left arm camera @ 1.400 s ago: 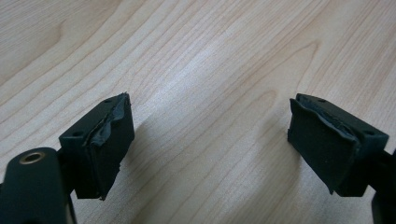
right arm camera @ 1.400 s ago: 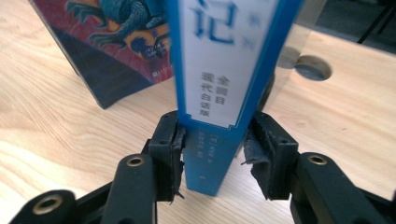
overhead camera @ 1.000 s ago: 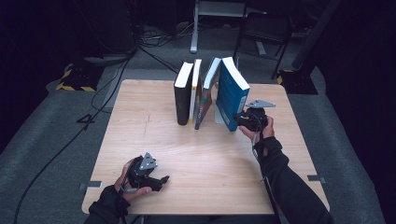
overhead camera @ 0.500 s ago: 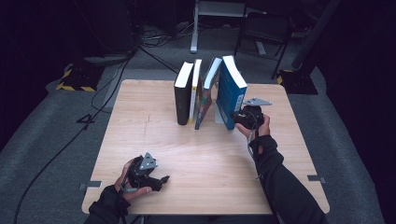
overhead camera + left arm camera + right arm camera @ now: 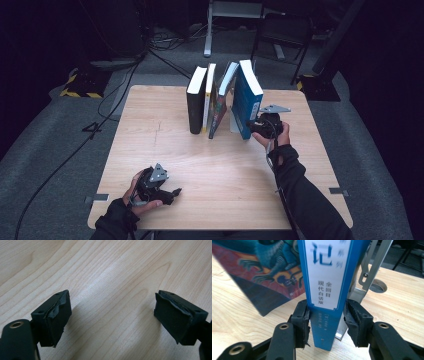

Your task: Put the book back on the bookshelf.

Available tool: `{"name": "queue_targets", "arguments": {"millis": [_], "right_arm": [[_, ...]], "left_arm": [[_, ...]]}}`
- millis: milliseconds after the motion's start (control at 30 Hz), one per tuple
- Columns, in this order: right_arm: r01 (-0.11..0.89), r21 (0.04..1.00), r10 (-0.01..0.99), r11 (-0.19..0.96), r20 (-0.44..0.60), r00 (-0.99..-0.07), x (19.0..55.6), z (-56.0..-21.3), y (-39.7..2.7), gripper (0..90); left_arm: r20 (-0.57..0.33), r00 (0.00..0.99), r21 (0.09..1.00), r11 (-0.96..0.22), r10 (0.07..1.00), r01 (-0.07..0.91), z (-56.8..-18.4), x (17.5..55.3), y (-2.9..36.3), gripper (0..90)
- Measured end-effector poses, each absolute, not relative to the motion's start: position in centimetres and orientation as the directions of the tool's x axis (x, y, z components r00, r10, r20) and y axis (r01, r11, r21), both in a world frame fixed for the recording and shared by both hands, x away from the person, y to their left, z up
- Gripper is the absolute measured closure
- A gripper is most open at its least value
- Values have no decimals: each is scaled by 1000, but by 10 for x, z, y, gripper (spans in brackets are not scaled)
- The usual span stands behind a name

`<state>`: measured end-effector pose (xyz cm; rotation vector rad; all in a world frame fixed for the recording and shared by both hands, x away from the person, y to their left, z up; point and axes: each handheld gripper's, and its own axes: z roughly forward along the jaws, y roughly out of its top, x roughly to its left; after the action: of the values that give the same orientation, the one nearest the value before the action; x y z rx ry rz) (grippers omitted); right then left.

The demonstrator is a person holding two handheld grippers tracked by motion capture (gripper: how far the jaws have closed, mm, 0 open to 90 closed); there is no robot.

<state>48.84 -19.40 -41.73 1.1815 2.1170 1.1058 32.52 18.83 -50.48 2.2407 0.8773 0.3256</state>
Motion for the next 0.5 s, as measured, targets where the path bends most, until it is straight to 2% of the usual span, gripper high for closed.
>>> {"name": "queue_targets", "arguments": {"millis": [333,500], "right_arm": [[447,808,822,384,-78,-564,478,-399,-207,440],[440,812,817,383,-76,-571,474,-394,-219,444]], "left_arm": [[-14,740,688,-530,673,495,-505,326,188,142],[-18,737,689,-526,675,499,-505,325,188,142]]}}
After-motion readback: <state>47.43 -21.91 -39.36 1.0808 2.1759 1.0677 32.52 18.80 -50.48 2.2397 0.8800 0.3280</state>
